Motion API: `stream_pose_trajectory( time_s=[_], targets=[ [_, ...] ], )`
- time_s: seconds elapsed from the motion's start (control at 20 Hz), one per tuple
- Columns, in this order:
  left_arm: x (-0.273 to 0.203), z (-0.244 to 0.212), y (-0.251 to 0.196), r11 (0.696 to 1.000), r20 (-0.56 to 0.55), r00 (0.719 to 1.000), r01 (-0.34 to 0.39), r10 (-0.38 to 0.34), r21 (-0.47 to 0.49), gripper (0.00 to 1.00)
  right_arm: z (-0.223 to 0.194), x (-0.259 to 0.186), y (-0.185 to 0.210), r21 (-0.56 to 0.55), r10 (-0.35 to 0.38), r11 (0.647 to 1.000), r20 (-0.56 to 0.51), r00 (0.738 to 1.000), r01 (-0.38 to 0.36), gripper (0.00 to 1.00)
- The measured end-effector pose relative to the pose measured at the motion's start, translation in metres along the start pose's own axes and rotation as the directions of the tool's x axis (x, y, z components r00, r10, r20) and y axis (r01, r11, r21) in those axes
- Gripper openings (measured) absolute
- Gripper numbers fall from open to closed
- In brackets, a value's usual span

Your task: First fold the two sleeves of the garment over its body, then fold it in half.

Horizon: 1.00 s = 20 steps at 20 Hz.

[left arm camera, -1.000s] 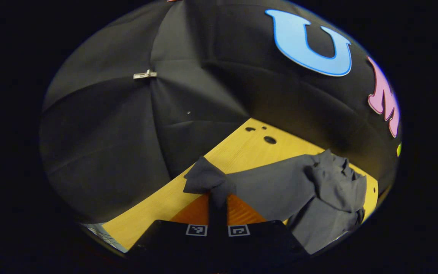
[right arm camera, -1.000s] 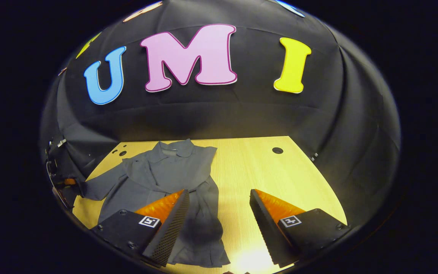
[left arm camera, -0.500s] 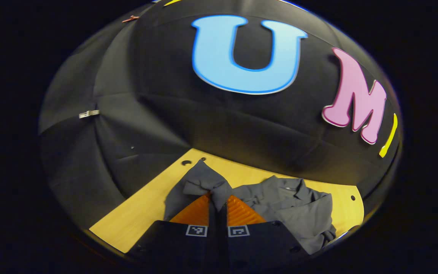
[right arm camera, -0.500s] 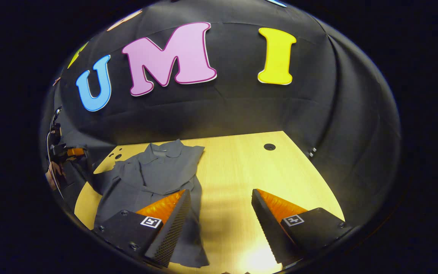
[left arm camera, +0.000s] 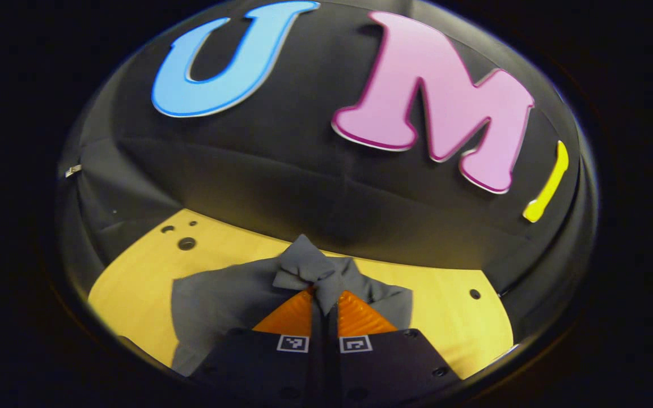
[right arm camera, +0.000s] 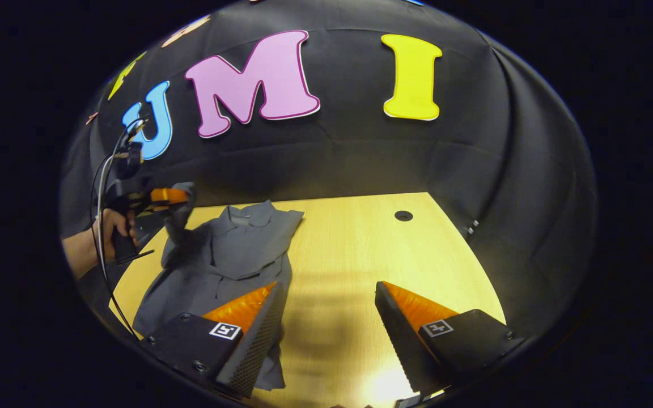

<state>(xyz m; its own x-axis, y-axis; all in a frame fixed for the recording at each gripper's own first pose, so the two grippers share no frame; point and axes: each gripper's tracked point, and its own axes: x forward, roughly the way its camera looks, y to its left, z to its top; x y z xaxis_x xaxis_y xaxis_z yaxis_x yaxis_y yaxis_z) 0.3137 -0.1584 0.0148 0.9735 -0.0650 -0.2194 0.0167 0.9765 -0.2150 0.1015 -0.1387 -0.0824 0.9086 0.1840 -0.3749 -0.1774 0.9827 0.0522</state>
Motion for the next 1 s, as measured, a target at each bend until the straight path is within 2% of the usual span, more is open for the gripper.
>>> stream_pose_trajectory(
  time_s=[0.15,0.35,0.5,0.65,0.75,1.0],
  targets=[
    [0.01,-0.025,-0.049,0.997,-0.056,0.996,0.072,-0.071,0.018,0.05,-0.011,-0.006,0.002,0.02,0.015,1.0,-0.014,1.0,-0.015,0.99],
    [0.023,-0.067,-0.083,0.995,-0.159,0.983,0.098,-0.093,0.025,0.08,-0.022,-0.012,0.001,0.055,0.016,0.998,-0.031,0.999,-0.014,0.99],
    [0.024,-0.077,-0.079,0.997,-0.178,0.981,0.077,-0.076,-0.004,0.29,-0.025,-0.011,0.002,0.035,0.015,0.999,-0.034,0.999,-0.014,0.99],
    [0.005,-0.066,-0.063,0.995,-0.162,0.982,0.09,-0.096,-0.047,0.8,-0.028,-0.01,0.01,0.018,0.026,1.0,-0.051,0.998,-0.025,0.99],
    [-0.012,-0.058,-0.031,0.998,-0.136,0.989,0.062,-0.061,0.005,0.96,-0.028,-0.011,0.017,0.013,0.024,1.0,-0.051,0.998,-0.023,0.99],
    [-0.092,-0.055,0.052,0.986,-0.096,0.995,0.023,-0.007,0.164,0.96,-0.052,-0.01,0.06,0.009,0.073,0.997,-0.119,0.99,-0.072,0.99]
  ],
)
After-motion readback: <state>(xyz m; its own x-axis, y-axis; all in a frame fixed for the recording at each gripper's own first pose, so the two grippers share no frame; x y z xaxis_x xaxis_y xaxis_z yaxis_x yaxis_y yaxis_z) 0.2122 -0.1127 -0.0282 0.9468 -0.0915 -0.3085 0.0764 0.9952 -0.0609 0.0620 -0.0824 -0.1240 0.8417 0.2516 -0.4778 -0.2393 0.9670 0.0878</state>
